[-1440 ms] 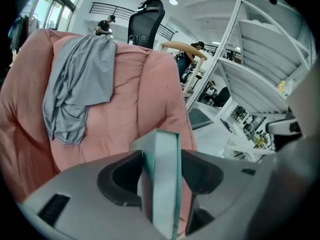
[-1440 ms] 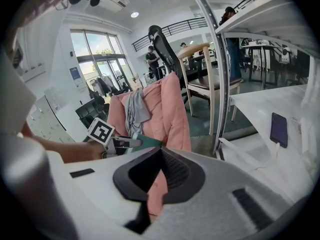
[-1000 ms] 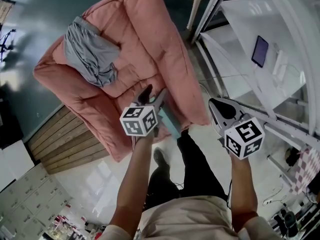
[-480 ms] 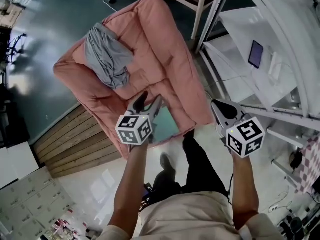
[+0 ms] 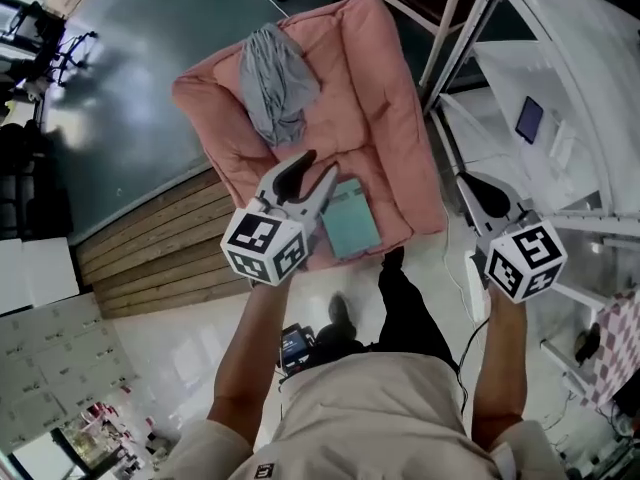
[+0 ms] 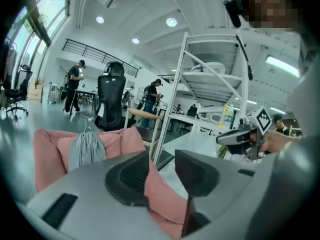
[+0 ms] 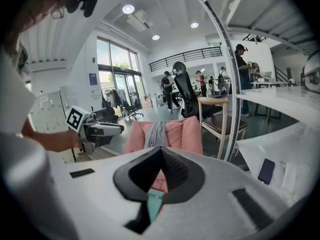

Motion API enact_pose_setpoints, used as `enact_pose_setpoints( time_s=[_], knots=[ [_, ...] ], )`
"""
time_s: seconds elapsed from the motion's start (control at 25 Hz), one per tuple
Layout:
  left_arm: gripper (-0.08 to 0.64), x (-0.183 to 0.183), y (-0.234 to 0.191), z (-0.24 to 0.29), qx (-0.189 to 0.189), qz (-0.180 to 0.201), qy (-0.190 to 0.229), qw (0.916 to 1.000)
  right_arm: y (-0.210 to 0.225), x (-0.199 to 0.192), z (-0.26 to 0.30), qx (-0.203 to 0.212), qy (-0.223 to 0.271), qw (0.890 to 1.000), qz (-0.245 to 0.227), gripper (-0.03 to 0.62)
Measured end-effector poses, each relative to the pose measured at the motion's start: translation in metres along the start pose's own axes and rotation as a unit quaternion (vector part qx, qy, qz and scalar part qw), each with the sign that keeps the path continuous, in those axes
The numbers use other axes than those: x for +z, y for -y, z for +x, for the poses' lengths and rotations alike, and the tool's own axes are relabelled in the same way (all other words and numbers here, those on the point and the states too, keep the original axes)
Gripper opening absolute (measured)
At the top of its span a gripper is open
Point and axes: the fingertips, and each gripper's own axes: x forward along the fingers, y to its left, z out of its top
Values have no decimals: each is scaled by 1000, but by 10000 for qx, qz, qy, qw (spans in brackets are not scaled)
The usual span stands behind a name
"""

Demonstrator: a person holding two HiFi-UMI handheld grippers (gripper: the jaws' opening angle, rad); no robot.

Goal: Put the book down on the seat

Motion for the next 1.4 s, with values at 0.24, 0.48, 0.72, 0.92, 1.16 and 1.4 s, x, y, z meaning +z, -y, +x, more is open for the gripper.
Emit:
enact_pose_setpoints(
  time_s=[0.24, 0.48, 0.72, 0.92, 1.16, 1.4],
  knots=[
    [81, 62, 18, -81, -37, 387, 665, 9970, -59, 54, -26, 335, 392, 9978, -414, -8],
    [17, 115, 44, -165, -138, 724, 1158, 9905, -146, 107, -57, 979, 886, 9870, -914, -11],
    [15, 143, 56, -242, -195, 1024, 1634, 9810, -219, 142, -84, 1208, 1157, 9777, -1273, -11],
    [15, 154, 58, -294, -198, 1114, 1908, 9751, -262, 158, -98, 1258, 1227, 9721, -1556, -11],
    [15, 152, 54, -324, -203, 1153, 2039, 9720, -291, 168, -97, 1287, 1254, 9674, -1784, -11],
    [15, 145, 48, -340, -196, 1127, 2037, 9723, -305, 169, -93, 1287, 1208, 9669, -1841, -11]
  ],
)
